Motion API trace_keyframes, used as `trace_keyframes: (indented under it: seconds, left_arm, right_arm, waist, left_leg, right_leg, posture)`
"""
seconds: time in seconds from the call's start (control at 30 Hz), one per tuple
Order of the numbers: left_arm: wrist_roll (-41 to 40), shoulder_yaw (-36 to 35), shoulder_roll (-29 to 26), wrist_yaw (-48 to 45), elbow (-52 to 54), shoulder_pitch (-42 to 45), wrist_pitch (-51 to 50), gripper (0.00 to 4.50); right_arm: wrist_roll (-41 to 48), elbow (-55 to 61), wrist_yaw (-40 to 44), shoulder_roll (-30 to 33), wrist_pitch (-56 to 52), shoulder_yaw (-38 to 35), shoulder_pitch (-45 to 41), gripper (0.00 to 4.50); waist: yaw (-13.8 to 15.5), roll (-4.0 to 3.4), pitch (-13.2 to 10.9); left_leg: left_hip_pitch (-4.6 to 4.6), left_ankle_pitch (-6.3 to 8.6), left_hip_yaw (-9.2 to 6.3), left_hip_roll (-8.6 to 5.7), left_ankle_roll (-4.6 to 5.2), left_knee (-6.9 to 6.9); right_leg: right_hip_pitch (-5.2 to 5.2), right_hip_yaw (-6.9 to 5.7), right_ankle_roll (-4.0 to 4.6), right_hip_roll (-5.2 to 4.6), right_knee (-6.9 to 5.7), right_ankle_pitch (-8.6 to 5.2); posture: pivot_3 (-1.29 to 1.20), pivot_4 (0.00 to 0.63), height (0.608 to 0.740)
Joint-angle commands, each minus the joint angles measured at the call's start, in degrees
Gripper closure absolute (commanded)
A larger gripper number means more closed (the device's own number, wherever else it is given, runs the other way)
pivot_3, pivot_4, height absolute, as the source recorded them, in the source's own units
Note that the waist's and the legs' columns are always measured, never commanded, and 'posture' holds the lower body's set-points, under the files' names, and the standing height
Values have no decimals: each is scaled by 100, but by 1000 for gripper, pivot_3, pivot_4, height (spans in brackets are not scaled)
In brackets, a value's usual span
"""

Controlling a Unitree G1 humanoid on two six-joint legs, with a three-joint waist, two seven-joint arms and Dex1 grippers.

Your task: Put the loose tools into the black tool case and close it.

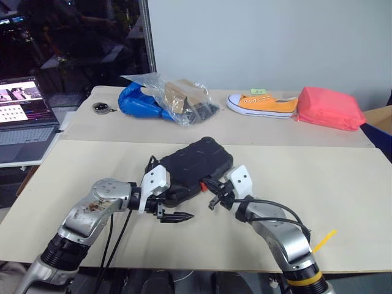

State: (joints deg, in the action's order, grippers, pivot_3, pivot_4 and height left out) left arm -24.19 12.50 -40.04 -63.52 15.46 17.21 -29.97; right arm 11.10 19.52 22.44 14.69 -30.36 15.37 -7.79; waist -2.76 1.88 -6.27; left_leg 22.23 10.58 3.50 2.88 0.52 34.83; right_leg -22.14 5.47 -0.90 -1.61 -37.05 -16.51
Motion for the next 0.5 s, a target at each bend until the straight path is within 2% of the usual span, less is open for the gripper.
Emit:
trace_keyframes:
  seconds: [0.03,0.5]
  left_arm:
    - [70,160,-6,-6,-10,-98,-141,143]
    - [92,150,37,35,-44,-140,-112,143]
  right_arm:
    - [-295,-778,-32,158,-328,219,310,4425]
    - [-156,-831,90,137,-1071,304,149,4425]
  waist:
    - [7,0,2]
    - [1,10,26]
  left_leg:
    - [-3,8,-1,0,-13,0]
    - [-11,12,0,-3,-20,-9]
  right_leg:
    - [0,0,1,-3,2,0]
    - [3,-10,1,-73,21,0]
  posture:
    - [0,150,740]
    - [0,150,740]
